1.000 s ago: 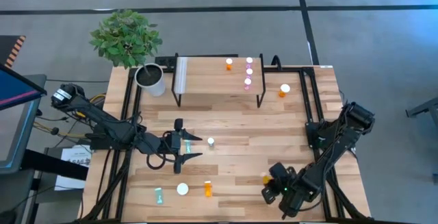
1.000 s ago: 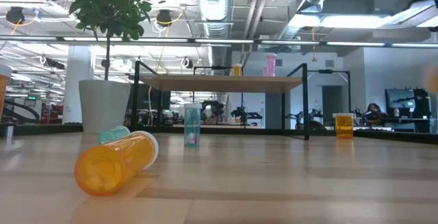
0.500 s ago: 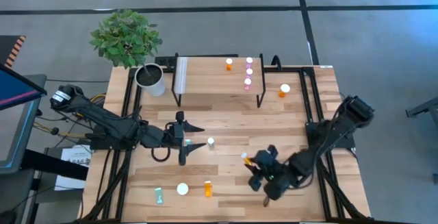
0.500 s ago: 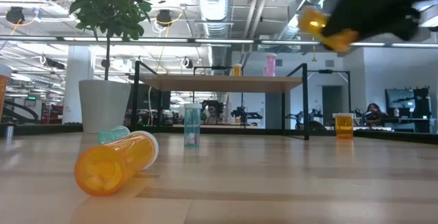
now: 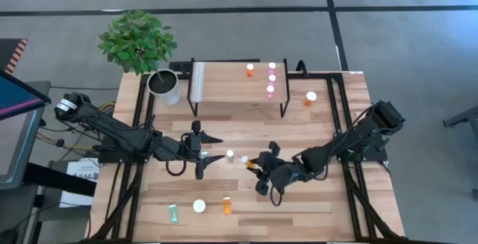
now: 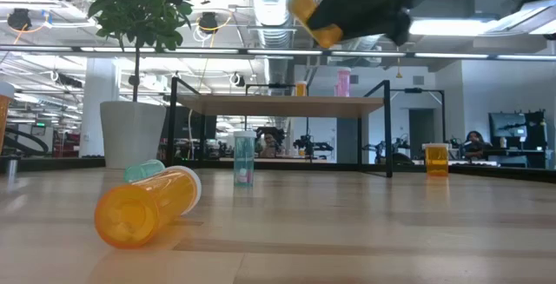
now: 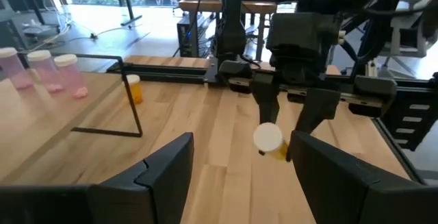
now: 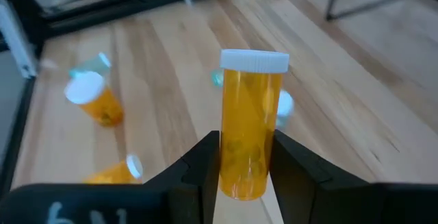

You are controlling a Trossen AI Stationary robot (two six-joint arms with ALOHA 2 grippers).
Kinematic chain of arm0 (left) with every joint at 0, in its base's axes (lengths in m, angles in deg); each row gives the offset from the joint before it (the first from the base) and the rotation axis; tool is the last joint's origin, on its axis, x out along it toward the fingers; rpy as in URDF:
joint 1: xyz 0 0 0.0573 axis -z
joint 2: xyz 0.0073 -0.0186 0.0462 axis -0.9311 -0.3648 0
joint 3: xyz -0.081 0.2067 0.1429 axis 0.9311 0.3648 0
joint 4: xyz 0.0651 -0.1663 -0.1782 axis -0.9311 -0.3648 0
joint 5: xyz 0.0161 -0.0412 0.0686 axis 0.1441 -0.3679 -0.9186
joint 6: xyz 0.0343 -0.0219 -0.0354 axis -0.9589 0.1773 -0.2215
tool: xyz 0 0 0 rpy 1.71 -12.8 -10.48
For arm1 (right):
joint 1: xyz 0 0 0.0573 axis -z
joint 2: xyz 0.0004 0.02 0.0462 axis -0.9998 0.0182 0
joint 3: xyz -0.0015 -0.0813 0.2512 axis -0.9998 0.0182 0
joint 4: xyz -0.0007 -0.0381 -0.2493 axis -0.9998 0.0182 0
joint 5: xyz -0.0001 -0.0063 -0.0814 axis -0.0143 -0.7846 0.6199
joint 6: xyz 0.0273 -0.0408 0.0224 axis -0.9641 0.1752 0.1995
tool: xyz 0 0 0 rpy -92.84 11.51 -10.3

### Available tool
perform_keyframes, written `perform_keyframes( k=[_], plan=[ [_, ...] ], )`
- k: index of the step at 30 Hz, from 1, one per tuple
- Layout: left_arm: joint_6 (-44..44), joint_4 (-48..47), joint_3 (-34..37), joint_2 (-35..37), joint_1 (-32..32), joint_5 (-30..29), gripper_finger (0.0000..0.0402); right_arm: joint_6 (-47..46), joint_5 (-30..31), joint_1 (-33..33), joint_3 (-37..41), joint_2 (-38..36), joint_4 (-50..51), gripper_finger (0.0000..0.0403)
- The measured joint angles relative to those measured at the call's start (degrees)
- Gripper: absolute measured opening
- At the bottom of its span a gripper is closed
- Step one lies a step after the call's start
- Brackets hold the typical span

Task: Pick and place medicine bottles onto shelf by color
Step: Put the right orange pill bottle on the shelf aligned with the other orange pill bottle

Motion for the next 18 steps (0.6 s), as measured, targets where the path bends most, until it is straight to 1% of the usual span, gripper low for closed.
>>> perform_keyframes(
  k=[4,6,9,13,14,16,18],
  plan=[
    [-1.03,-1.33,0.0,0.0,-0.87,-1.57,0.0231,6.56,-5.8,2.76,4.04,0.0,-11.05,0.0137],
    [-0.58,-1.71,0.0,0.0,-1.93,-0.53,0.0231,7.95,-7.82,4.16,6.79,0.0,-16.54,0.0137],
    [0.11,-1.72,0.0,0.0,-3.73,3.08,0.0231,9.62,-9.27,5.99,11.64,0.0,-25.47,0.0137],
    [0.13,0.3,-0.04,-2.45,-5.87,3.76,0.0231,14.97,-11.6,7.47,18.0,0.0,-41.87,0.0137],
    [0.02,1.15,0.02,-3.34,-6.44,4.75,0.0231,16.59,-12.17,7.71,19.6,0.0,-46.28,0.0137],
    [-0.04,6.4,-0.05,-5.86,-7.49,9.09,0.0231,19.33,-12.65,7.71,22.43,0.3,-54.62,0.0137],
    [-0.35,9.66,-0.04,-7.97,-8.36,13.06,0.0231,21.6,-13.14,7.71,24.81,0.35,-60.69,0.0137]
  ],
)
